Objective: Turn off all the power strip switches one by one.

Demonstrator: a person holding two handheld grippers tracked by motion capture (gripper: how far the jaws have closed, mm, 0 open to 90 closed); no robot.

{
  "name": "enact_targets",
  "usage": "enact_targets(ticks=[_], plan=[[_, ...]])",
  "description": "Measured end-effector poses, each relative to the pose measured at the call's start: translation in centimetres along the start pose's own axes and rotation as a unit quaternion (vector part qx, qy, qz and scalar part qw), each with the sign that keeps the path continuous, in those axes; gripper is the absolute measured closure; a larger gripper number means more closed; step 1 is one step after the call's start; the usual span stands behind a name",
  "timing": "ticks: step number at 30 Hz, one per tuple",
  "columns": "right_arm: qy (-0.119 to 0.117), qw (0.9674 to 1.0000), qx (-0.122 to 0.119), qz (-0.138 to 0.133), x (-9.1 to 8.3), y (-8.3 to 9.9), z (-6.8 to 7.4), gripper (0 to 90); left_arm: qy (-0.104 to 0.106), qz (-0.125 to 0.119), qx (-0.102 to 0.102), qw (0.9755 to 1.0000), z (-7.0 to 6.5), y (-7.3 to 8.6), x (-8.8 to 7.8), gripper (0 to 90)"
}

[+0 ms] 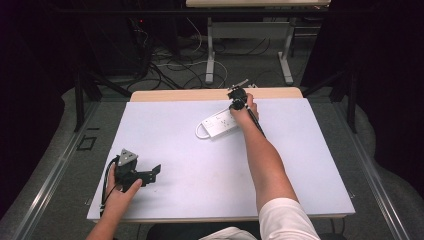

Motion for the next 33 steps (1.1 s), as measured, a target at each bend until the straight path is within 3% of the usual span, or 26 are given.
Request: enact_targets(ticks=[1,6,10,11,12,13,19,25,27,31,33], plan=[[0.008,0.9999,0.001,0.008,-0.07,-0.01,0.05,87.5,0.000,0.000,0.000,1.0000,-0.01,0.00,-0.01,0.3],[-0.001,1.0000,0.003,0.002,-0.06,0.01,0.13,87.9,0.000,0.000,0.000,1.0000,-0.02,-0.02,-0.01,0.2],[0.006,1.0000,0.005,0.004,-0.12,0.17,0.01,87.9,0.000,0.000,0.002,1.0000,-0.02,-0.02,0.00,0.2],[-0.004,0.9998,0.013,-0.016,0.07,0.19,0.09,88.0,0.000,0.000,0.001,1.0000,-0.03,-0.01,0.00,0.2],[-0.004,0.9997,0.015,-0.019,0.10,0.19,0.11,87.9,0.000,0.001,0.001,1.0000,-0.04,-0.01,0.01,0.2],[0.000,0.9999,0.009,-0.007,-0.04,0.20,0.04,87.9,0.000,0.001,0.002,1.0000,-0.05,-0.02,0.02,0.2],[0.005,1.0000,0.004,0.002,-0.16,0.28,-0.11,87.9,0.000,0.002,0.003,1.0000,-0.08,-0.03,0.06,0.2],[0.006,0.9999,0.004,-0.008,0.05,0.62,-0.09,90.0,0.000,0.001,0.002,1.0000,-0.07,-0.03,0.01,0.2],[0.002,0.9998,0.016,-0.013,0.03,0.69,-0.07,90.0,0.001,0.001,0.003,1.0000,-0.07,-0.01,0.00,0.2],[0.004,0.9999,0.001,-0.014,0.03,0.74,-0.22,90.0,0.001,0.002,0.003,1.0000,-0.09,-0.01,0.08,0.2],[0.000,0.9999,0.010,-0.013,0.02,0.68,-0.09,90.0,0.002,0.001,0.003,1.0000,-0.13,-0.02,0.12,0.2]])
Point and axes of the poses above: each handheld gripper's, and its own axes: x roughly forward along the jaws, y roughly out of its underside, z roughly to its left, the point moved 2 cm from there along x, roughly forward along the jaws, and after that the axes turned 7 degrees about -x, right-handed, at the moved point
